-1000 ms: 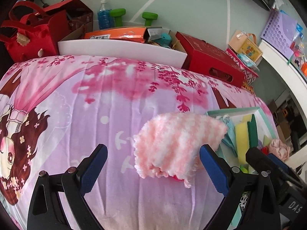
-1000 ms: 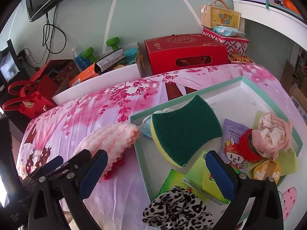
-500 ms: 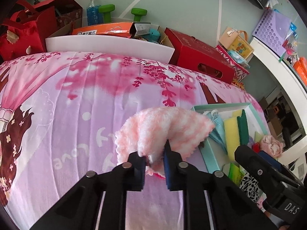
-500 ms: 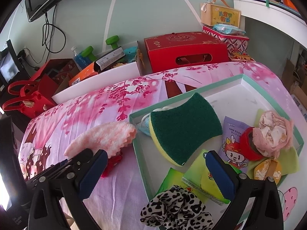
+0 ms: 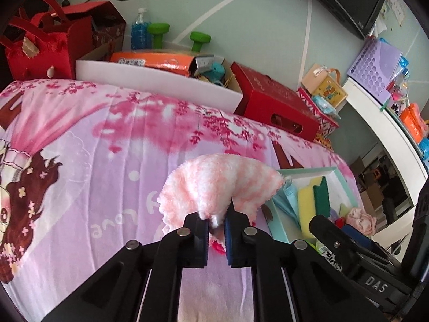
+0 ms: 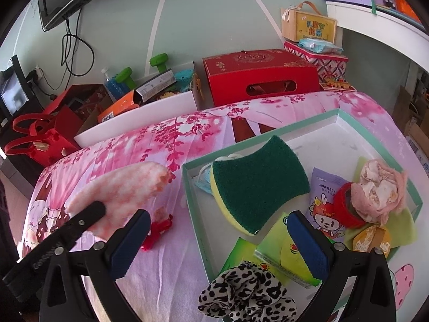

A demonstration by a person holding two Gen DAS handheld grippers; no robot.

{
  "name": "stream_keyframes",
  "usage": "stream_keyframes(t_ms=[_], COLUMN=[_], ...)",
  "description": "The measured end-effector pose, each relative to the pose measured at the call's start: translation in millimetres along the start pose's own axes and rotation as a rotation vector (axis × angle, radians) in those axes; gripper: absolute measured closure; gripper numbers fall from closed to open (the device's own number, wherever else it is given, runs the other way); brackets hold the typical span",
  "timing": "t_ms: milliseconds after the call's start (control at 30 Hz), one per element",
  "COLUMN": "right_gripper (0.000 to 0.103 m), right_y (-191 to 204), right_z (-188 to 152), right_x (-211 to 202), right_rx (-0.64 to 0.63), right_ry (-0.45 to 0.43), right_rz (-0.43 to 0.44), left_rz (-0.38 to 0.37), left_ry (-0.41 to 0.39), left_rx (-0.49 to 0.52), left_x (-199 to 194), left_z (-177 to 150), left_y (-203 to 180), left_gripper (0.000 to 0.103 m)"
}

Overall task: Organize soft objects
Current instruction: 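Lift the pink knit cloth with left gripper while right gripper grasps the red hair tie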

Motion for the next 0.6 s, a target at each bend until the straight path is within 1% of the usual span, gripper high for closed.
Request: stream_keyframes(t_ms=[233,367,433,600], right_gripper=[0.001,0.005,0.007,0.013], right_y=[16.3,28.3,34.6,46.7], right_z=[0.4,-3.1,-5.2,-11.2], right_x=[-4.7,-4.3,-3.8,-2.1], right_rx=[-0.047,-0.082,-0.098,-0.135], right_ry=[-0.022,-0.018,-0.015,-0.005], right_rz=[0.026,0.039,0.046,0.050], left_rz=[0.019,0.095,0.119,0.162], left_ry=[-0.071,-0.102,-0.117,-0.144], left_rx=[-0.011,-0.018,-0.032,-0.115], left_x=[-28.0,-45.3,-54.1,-72.9], left_z=[9.9,11.5,12.4,12.4], left_y=[5.4,17.9,25.7,51.5], left_gripper=[0.094,0.094,0.094,0.094])
Point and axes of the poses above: each gripper's, at about its wrist camera, not at the fingertips, and x roughly the way its jaws point, y to its left, z to its top, the point moved 10 cm from there along x, roughly the way its jaws point, and after that the axes turned 10 degrees about -z, right-handed, at the moved point
